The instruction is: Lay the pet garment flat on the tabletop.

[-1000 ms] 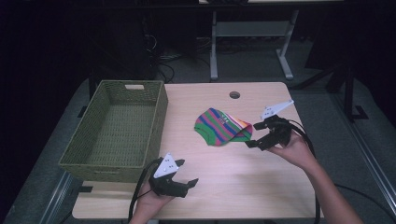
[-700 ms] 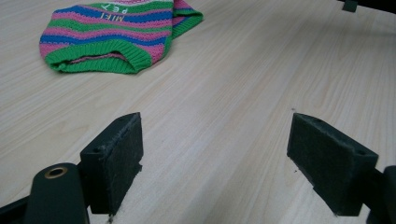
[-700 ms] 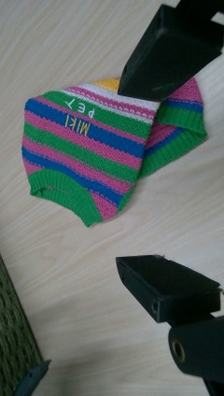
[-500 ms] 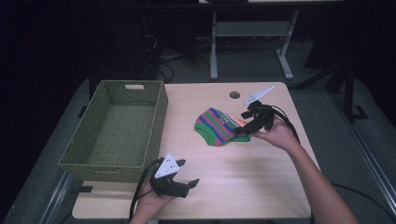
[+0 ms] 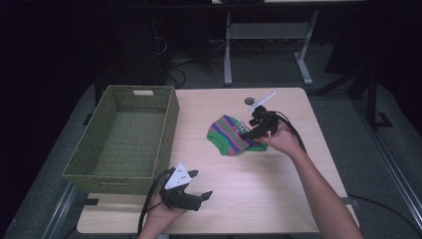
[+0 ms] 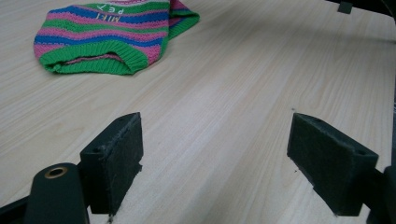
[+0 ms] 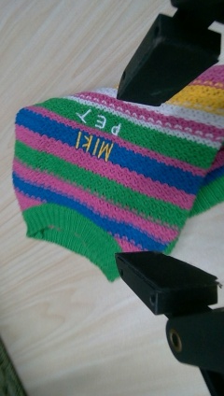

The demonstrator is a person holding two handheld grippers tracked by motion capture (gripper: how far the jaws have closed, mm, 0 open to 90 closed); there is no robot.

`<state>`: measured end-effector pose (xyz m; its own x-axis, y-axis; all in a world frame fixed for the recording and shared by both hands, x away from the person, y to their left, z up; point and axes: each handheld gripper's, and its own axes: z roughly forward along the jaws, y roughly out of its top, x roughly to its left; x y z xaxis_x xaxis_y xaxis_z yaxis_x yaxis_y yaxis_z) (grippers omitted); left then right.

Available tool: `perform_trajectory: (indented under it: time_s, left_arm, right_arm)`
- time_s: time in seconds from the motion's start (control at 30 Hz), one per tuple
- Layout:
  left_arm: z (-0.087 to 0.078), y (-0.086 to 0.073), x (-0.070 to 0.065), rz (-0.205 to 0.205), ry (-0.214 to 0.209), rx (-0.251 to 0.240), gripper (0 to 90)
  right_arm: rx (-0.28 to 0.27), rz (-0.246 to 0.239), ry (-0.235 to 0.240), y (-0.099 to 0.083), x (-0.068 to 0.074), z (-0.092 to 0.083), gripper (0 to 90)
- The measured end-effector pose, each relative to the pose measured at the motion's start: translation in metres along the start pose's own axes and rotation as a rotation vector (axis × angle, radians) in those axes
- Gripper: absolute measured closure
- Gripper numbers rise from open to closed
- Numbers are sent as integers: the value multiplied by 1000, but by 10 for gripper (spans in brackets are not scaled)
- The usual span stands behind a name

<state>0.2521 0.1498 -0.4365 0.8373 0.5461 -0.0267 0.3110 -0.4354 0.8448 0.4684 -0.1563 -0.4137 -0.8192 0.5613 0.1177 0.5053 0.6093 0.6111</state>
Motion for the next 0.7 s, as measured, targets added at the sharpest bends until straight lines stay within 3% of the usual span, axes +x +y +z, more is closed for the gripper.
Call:
perform_trajectory:
  time_s: [0.17, 0.27, 0.7]
  left_arm:
    - [0, 0, -1, 0, -4, -3, 180]
    - [1, 0, 0, 2, -7, 2, 179]
    - [2, 0, 0, 2, -14, 7, 180]
  right_arm:
    - [2, 21, -21, 0, -6, 13, 177]
    - [29, 30, -53, -1, -7, 20, 220]
    - [112, 50, -95, -5, -12, 44, 267]
